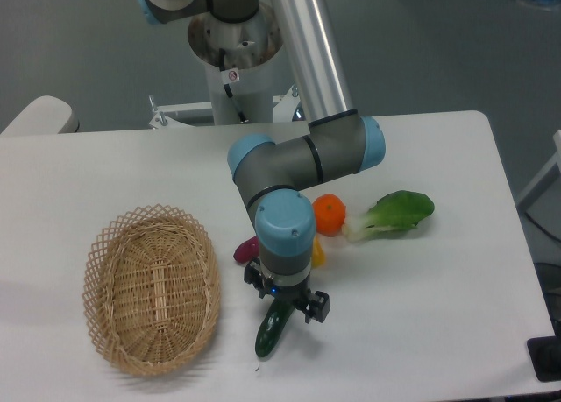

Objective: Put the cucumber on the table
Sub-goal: 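Open the gripper to release the cucumber and lift away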

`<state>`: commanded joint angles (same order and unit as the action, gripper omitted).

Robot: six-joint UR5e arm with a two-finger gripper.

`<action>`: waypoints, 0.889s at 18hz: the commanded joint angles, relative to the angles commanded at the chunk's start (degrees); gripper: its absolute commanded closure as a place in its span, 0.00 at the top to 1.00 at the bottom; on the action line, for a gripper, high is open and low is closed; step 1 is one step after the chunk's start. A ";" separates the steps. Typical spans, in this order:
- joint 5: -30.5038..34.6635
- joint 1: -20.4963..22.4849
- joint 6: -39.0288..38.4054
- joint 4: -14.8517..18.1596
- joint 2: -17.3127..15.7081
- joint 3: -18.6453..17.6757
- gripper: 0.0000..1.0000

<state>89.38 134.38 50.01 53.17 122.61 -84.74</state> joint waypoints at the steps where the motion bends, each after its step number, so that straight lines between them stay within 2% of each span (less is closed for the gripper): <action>1: 0.17 0.00 -0.09 0.26 -0.09 1.49 1.00; 6: -0.87 0.88 0.70 0.44 -3.69 3.26 1.00; 9: -1.41 1.14 1.31 0.44 -4.57 5.54 1.00; 14: -0.53 4.03 12.89 0.88 -6.59 6.16 1.00; 16: -0.79 6.40 17.29 3.76 -7.73 6.07 1.00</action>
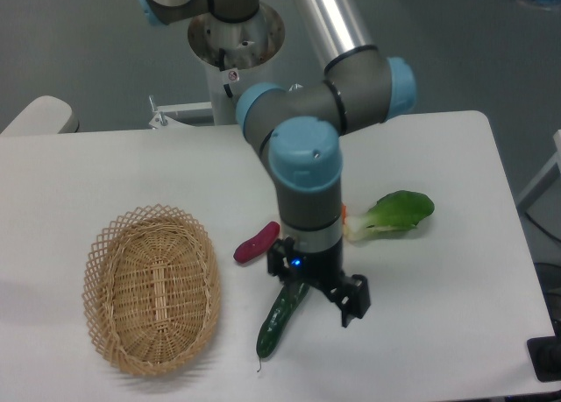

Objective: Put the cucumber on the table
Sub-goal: 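Open the gripper to release the cucumber and lift away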

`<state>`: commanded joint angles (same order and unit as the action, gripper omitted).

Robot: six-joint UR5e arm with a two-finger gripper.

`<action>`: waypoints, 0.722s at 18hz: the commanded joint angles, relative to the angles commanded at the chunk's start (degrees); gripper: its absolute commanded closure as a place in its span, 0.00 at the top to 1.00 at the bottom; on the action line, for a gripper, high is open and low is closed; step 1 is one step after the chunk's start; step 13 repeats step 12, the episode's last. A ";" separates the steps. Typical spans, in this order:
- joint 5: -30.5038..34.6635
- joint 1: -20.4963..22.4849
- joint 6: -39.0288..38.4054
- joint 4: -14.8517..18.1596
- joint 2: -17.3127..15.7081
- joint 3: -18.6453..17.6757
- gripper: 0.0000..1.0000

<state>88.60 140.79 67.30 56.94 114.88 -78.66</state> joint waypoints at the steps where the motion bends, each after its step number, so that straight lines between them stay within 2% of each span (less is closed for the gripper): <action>1: -0.09 0.79 3.42 1.23 -0.70 0.00 1.00; 4: -0.09 3.26 14.84 2.39 -2.29 -0.61 1.00; 7: -0.18 5.37 22.59 4.85 -2.55 -0.96 1.00; 9: -0.35 6.34 25.50 4.85 -3.43 -2.19 1.00; 13: -0.44 6.43 25.77 4.68 -3.70 -2.64 1.00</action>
